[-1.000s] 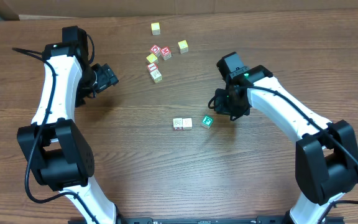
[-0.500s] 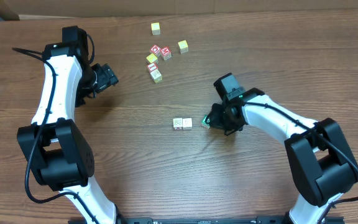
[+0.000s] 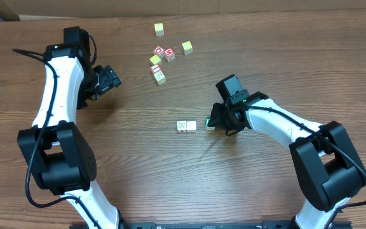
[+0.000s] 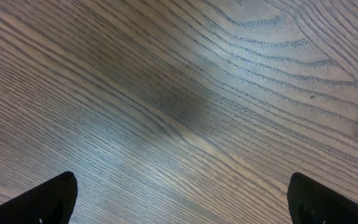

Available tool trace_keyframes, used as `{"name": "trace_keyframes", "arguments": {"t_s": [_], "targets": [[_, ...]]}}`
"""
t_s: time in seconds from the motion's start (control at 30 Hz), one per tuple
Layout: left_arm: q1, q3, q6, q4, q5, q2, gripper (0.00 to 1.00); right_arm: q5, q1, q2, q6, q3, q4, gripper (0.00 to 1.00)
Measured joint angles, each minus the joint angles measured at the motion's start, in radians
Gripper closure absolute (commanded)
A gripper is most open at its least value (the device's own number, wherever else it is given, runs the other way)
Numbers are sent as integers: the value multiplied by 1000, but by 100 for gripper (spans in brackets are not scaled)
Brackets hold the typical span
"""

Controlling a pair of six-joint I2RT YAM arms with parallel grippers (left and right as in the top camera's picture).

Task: Flip 5 blocks
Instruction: 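Lower the F block next to the 3 block and open the right gripper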

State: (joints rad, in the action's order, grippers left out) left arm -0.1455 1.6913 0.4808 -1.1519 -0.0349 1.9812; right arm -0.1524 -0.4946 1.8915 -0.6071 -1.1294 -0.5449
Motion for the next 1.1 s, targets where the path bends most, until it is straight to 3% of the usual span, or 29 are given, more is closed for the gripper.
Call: {"name": "trace_keyframes", "arguments": {"t_s": [1.1], "targets": [[0, 0, 0, 0, 0, 0, 0, 29, -76, 0, 26, 0, 61, 82]]}}
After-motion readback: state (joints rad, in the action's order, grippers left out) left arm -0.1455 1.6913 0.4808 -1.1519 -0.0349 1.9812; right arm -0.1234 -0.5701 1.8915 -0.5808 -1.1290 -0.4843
